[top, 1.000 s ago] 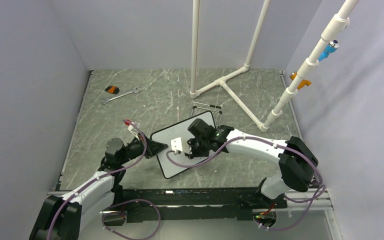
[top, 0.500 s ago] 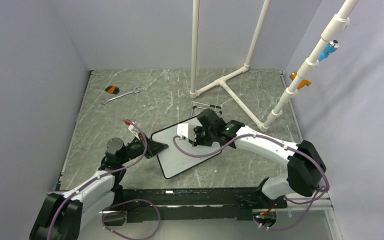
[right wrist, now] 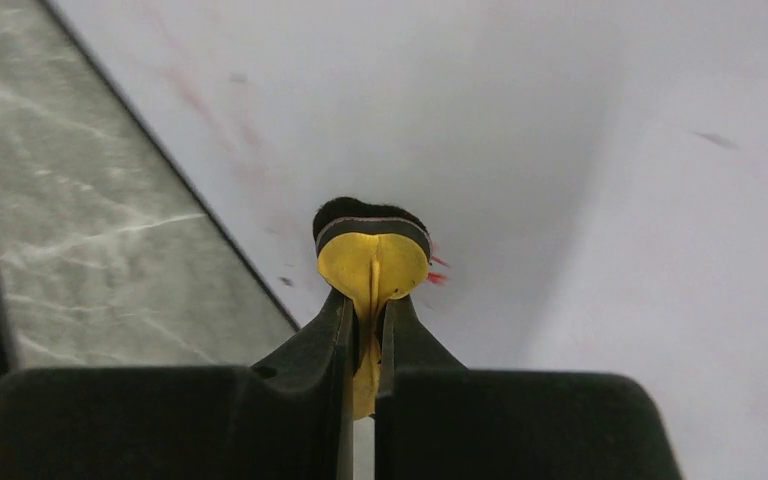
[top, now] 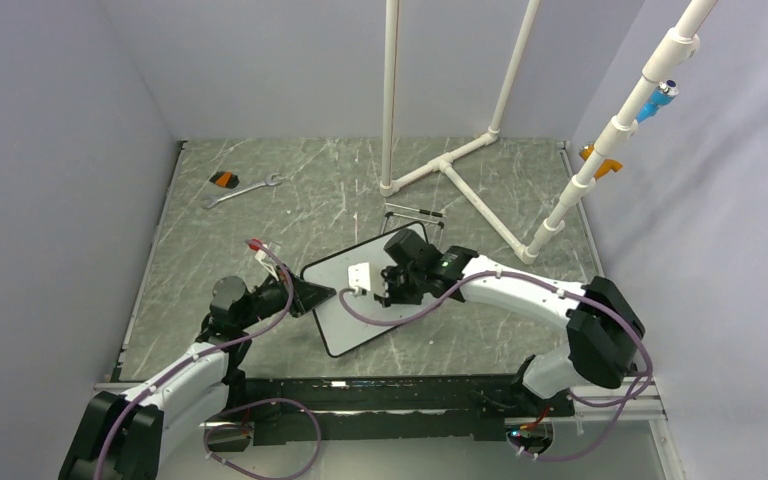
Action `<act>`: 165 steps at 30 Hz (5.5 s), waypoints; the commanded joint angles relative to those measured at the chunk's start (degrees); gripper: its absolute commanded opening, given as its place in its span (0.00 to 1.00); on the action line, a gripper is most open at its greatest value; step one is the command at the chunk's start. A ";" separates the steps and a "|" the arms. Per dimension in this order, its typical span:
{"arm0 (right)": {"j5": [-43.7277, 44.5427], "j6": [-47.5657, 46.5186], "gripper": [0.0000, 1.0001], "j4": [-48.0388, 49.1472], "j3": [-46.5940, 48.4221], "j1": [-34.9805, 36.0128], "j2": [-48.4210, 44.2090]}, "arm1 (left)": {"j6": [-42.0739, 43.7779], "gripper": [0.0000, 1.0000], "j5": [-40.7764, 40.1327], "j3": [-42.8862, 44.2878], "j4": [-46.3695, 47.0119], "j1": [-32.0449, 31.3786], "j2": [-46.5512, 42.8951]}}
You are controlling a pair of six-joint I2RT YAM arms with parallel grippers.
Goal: Erase the whiteboard
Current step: Erase the whiteboard at the center of the board.
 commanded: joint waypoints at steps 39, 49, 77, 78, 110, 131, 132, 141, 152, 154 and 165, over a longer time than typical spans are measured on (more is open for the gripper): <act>-1.67 -1.31 0.00 1.83 0.21 -5.38 -3.48 | -0.34 0.00 3.02 0.87 5.15 -0.36 0.81; -0.63 -5.01 0.00 -2.57 0.77 0.15 0.24 | 0.48 0.00 2.80 1.13 2.82 -0.37 -0.78; -1.65 -2.74 0.00 -2.03 1.43 -1.89 -0.30 | 0.39 0.00 2.68 0.52 3.18 -0.33 -1.03; -0.72 -0.85 0.00 -0.23 1.55 -2.71 -0.86 | 0.39 0.00 2.76 0.52 3.24 -0.32 -0.96; 4.77 5.88 0.00 7.48 -0.28 -7.65 -4.43 | 0.61 0.00 2.68 0.68 2.41 -0.34 -1.66; -0.01 0.65 0.00 2.49 -0.70 -5.95 -2.60 | 1.97 0.00 2.23 1.60 -1.33 -0.32 -3.59; 1.40 2.05 0.00 4.12 -0.83 -6.72 -3.08 | 2.25 0.00 2.23 1.70 -1.89 -0.38 -3.66; 11.54 10.73 0.00 13.84 -2.24 -16.19 -5.99 | 3.09 0.00 1.91 1.83 -3.54 -0.32 -4.61; -5.28 -3.17 0.00 -1.12 -2.54 -10.44 -5.40 | 4.29 0.00 -1.22 1.76 -8.73 -0.34 -9.12; -4.92 -3.79 0.00 -1.64 -2.52 -8.87 -4.51 | 4.81 0.00 -1.84 2.09 -10.28 -0.35 -10.10; 12.67 11.11 0.00 16.02 -4.29 -14.98 -8.09 | 5.36 0.00 -0.79 2.32 -9.83 -0.36 -8.95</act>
